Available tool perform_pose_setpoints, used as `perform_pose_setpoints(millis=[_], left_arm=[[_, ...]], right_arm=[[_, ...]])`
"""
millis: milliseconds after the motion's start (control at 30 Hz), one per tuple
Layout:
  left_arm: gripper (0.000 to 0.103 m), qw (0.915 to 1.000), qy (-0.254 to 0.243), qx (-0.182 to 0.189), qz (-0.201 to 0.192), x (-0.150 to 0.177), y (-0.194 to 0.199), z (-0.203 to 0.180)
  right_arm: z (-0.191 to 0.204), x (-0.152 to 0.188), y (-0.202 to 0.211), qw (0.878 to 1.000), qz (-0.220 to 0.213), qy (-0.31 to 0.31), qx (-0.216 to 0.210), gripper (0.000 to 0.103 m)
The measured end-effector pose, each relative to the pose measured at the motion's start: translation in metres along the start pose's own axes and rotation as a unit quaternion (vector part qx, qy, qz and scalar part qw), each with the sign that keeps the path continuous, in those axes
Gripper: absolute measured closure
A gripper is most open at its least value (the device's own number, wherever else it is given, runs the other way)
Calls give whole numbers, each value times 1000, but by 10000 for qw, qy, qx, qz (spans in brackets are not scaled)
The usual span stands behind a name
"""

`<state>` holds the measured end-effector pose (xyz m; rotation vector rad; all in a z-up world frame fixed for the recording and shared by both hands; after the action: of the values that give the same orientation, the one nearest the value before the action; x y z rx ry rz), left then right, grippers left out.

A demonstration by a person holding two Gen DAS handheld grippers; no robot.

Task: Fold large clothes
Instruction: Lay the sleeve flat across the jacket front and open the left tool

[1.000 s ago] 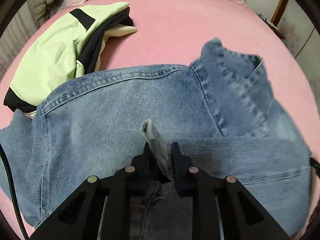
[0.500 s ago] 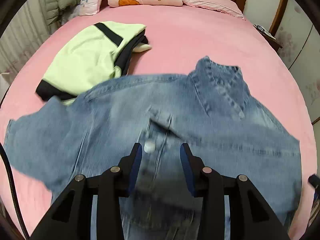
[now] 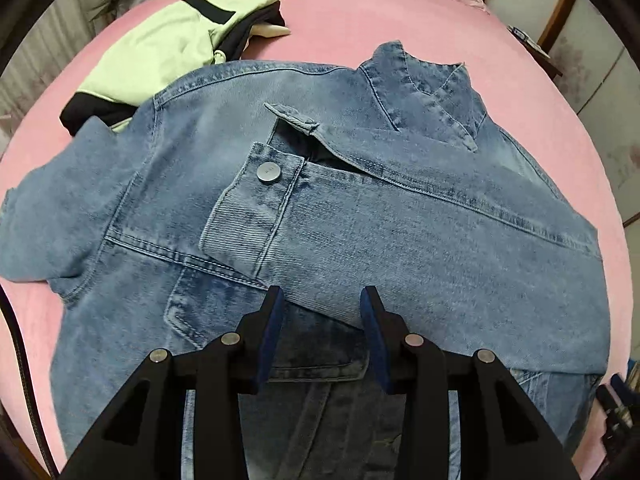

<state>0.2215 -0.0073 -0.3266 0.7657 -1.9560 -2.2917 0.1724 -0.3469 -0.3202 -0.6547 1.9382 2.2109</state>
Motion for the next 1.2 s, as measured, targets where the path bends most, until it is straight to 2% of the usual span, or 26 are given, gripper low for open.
perform_pose_setpoints(millis=[133,300,367,433,533,633,700,767,800,967,1100,1133,1200], left_arm=[[65,10000,54,25,-65,0,2,-1],[65,9998,-40,91,-146,1,4,-11],[65,9998,-86,117,-132,3,2,-17],[65,9998,-143,130,-76,5,-2,-22],[65,9994,-329,63,124,14,-14,-30],[65,9987,-500,-29,85,19,-19,-31],[65,9983,-575,-30,77,19,-19,-30],[65,9981,-599,-5,120,19,-17,-29],[65,9982,-589,10,140,18,-15,-29],[65,9985,-528,147,-17,14,4,-26],[64,9987,-494,97,109,13,-4,-29],[64,9987,-473,84,158,14,-6,-30],[64,9987,-456,54,222,14,-12,-30]], right_arm=[[1,-3,-12,10000,-16,44,4,58],[-2,-11,-16,9994,-223,49,257,59],[-12,-10,-15,9992,-293,-248,82,76],[-23,-7,-16,9981,-290,-526,144,80],[-35,-1,-26,9954,-153,-939,-111,80],[-35,0,-34,9954,-5,-954,-126,78],[-33,-1,-31,9963,56,-854,-124,75],[-32,0,-25,9966,134,-813,-47,62],[-33,0,-20,9965,133,-821,-65,61],[-27,-9,23,9945,-449,-917,-230,61],[-12,-29,22,9938,-670,-804,-372,61],[-9,-35,16,9942,-678,-760,-356,63],[-6,-43,2,9941,-651,-724,-475,74]])
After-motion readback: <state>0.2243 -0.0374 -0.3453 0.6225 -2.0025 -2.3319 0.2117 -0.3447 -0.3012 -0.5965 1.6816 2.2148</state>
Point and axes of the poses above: each gripper's, at about its wrist camera, not at the fingertips, and y roughly against the way its jaws point, z to its left, x to its underside, the point moved 5 cm from there along -y, roughly the way its jaws point, and after that the axes turned 9 degrees about -x, right-handed, at the moved point
